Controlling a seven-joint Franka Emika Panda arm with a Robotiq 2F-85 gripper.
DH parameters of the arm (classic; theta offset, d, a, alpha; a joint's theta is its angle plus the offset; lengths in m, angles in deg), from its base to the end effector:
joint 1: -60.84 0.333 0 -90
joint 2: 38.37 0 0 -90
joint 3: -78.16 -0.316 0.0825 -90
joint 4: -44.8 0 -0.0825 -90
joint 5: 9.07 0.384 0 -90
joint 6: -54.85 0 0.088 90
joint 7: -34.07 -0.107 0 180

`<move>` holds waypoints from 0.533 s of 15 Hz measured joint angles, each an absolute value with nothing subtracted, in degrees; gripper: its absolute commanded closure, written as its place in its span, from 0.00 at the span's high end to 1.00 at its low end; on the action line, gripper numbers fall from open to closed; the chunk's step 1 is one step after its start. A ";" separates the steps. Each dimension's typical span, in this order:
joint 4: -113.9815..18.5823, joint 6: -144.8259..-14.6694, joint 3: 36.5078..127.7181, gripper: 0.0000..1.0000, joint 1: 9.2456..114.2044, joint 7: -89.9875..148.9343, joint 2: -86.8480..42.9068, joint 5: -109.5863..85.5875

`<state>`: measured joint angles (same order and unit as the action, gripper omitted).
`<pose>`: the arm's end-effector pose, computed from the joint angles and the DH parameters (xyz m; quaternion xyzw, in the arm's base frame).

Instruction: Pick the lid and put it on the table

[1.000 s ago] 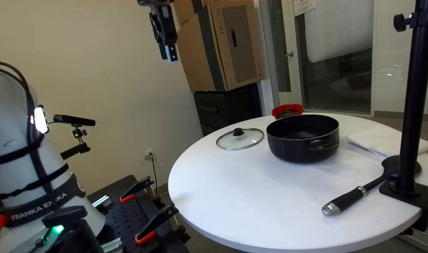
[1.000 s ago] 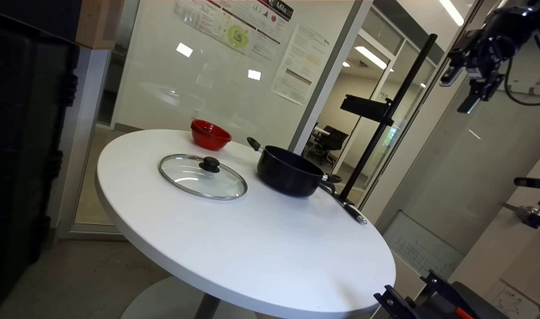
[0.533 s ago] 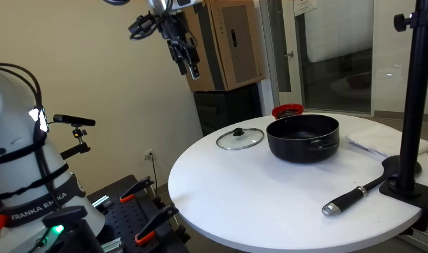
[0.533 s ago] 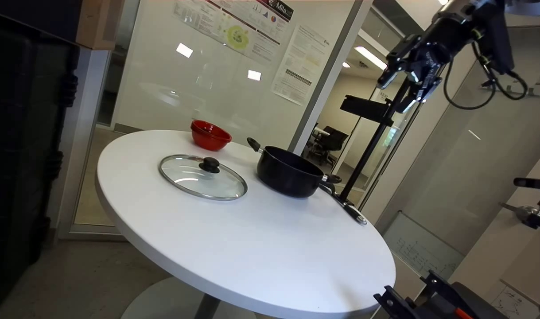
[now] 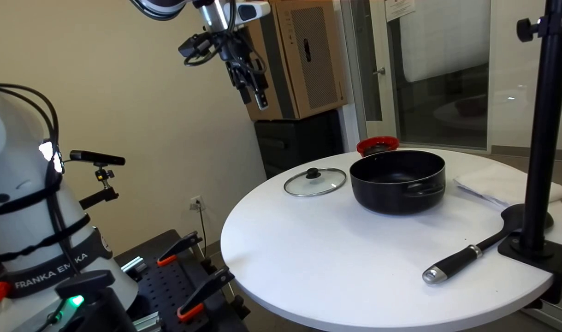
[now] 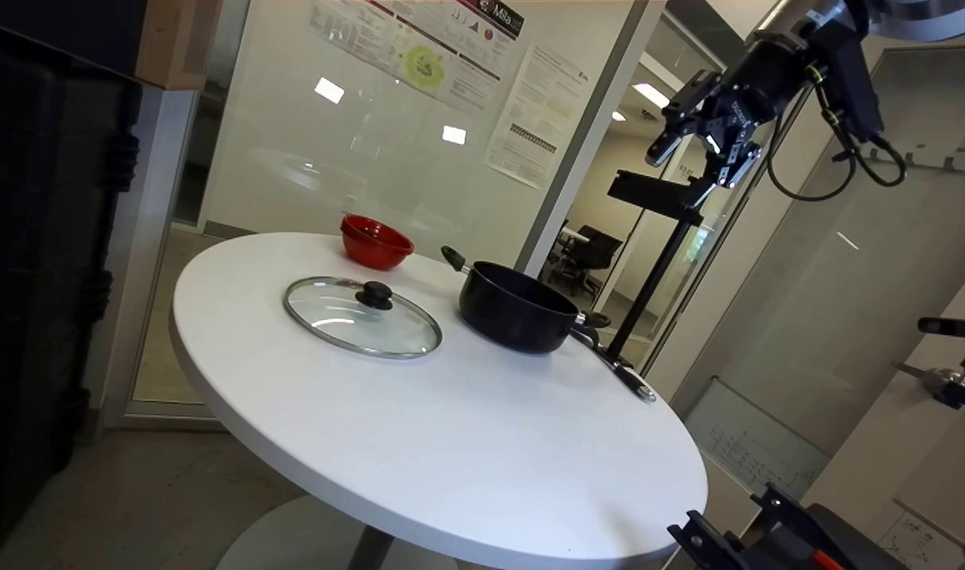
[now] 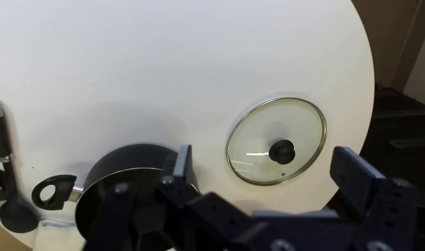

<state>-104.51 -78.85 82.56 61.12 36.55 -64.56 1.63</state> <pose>0.4068 -0.0261 0.4230 -0.9894 0.0698 -0.0949 0.0848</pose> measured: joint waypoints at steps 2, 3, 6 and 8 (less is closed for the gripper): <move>-104.57 -78.87 82.56 1.00 61.11 36.55 -64.59 1.63; -104.58 -79.05 82.57 1.00 61.08 36.50 -64.43 1.67; -103.85 -80.55 82.69 1.00 61.21 36.36 -62.64 3.74; -101.58 -83.52 82.69 1.00 61.82 36.36 -59.37 6.35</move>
